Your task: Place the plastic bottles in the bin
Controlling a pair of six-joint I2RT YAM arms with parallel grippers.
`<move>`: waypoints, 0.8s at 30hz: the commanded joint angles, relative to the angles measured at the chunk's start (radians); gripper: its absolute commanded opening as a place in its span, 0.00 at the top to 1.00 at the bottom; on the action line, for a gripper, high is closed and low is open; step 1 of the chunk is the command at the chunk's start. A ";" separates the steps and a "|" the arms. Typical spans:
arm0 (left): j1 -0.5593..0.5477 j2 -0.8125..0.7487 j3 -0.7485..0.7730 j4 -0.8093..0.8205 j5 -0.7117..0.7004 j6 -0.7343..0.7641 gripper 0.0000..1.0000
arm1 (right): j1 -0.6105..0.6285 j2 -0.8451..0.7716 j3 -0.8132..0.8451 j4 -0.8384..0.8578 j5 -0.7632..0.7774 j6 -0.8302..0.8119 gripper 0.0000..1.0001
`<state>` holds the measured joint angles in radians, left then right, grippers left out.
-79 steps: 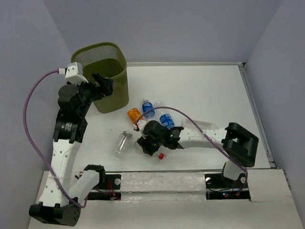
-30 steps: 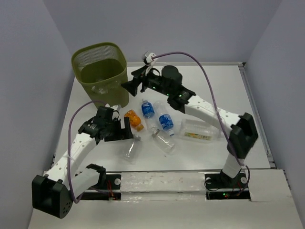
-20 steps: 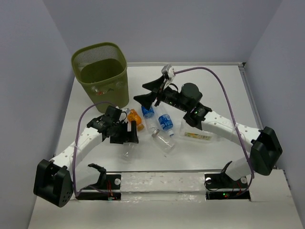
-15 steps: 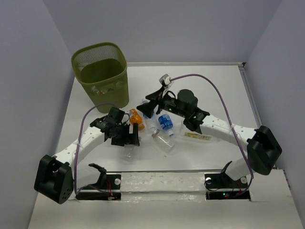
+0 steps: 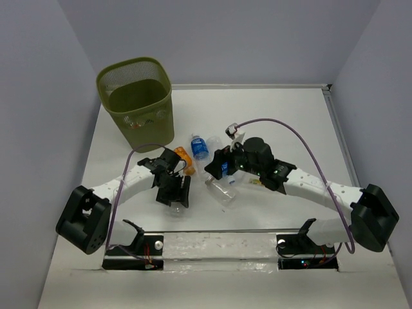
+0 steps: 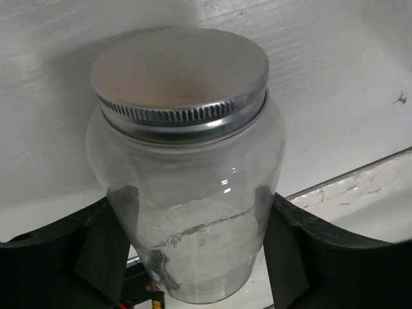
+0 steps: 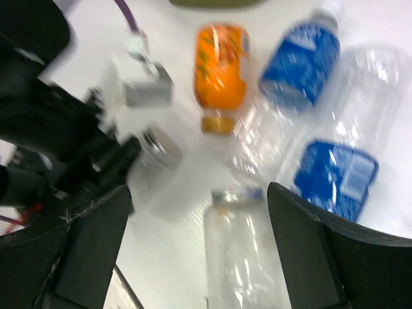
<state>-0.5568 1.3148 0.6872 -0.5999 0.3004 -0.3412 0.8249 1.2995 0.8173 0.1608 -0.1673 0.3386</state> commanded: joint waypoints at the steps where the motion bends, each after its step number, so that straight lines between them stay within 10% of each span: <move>1: -0.005 -0.063 0.069 -0.034 -0.015 0.007 0.39 | 0.037 -0.028 -0.061 -0.218 0.113 -0.015 0.08; 11: -0.005 -0.187 0.475 -0.041 -0.113 -0.061 0.39 | 0.089 0.000 -0.073 -0.297 0.166 -0.026 0.15; 24: 0.095 -0.170 0.775 0.368 -0.463 -0.087 0.36 | 0.186 0.138 0.039 -0.363 0.296 -0.072 0.14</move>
<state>-0.5339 1.1469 1.3991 -0.4366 0.0132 -0.4290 0.9691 1.4242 0.7845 -0.1837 0.0704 0.2962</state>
